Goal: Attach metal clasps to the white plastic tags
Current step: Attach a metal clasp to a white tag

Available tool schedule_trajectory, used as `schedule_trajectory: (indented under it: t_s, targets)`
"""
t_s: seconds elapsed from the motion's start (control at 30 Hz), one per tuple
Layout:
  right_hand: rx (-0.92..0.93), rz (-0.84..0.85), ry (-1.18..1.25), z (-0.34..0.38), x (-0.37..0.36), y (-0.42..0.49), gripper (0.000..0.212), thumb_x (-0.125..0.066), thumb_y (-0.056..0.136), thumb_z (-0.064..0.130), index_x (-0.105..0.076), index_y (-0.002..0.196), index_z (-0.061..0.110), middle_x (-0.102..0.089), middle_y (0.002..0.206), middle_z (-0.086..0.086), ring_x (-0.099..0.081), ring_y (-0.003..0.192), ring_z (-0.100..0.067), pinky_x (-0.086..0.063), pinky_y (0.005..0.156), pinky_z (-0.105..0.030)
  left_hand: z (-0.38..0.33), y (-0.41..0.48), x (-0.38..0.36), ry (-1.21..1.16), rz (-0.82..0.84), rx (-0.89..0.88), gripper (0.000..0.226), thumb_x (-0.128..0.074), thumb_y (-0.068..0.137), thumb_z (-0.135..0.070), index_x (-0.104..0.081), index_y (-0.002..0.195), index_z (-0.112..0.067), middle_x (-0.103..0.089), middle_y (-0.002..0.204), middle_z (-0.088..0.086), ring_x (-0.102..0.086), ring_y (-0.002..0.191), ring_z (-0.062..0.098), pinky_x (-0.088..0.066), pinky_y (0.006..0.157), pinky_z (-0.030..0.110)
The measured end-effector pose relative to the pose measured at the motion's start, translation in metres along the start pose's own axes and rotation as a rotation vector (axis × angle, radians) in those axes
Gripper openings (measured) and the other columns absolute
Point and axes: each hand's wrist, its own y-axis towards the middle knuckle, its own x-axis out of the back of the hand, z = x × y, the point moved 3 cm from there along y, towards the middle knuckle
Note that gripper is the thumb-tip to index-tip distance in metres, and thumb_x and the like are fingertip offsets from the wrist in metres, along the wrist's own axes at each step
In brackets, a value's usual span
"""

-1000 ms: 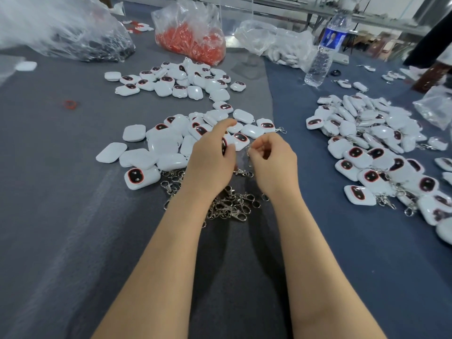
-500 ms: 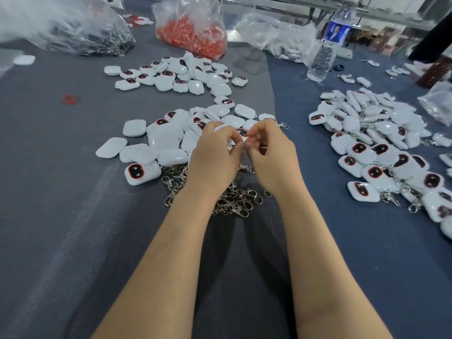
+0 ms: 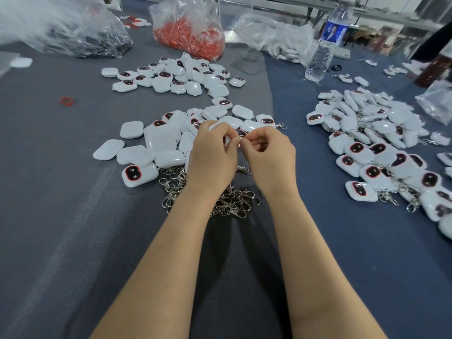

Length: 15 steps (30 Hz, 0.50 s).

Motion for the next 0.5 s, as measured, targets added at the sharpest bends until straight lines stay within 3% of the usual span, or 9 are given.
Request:
schedule_trajectory:
  t_s: [0.13,0.5]
  targets:
    - [-0.01,0.001,-0.007,-0.0006,-0.001,0.0008,0.001,-0.065,0.084,0.012,-0.066,0.084,0.012,-0.06,0.069,0.008,-0.051,0.058,0.007,-0.04,0.056,-0.004,0.0006,-0.0002,-0.0012,-0.001,-0.009,0.005,0.012,-0.059,0.089,-0.013,-0.054,0.08,-0.021,-0.049,0.101,-0.004,-0.043,0.071,0.002,-0.03,0.062,0.012]
    - [0.068,0.089,0.012,0.0009,-0.0033,-0.0016,0.012,-0.063,0.084,0.006,-0.056,0.078,0.014,-0.051,0.064,0.009,-0.045,0.054,0.004,-0.036,0.055,-0.006,0.0008,-0.0004,0.0011,-0.007,-0.012,0.002,0.014,-0.057,0.09,-0.009,-0.054,0.081,-0.019,-0.052,0.101,0.0,-0.041,0.073,0.002,-0.03,0.064,0.008]
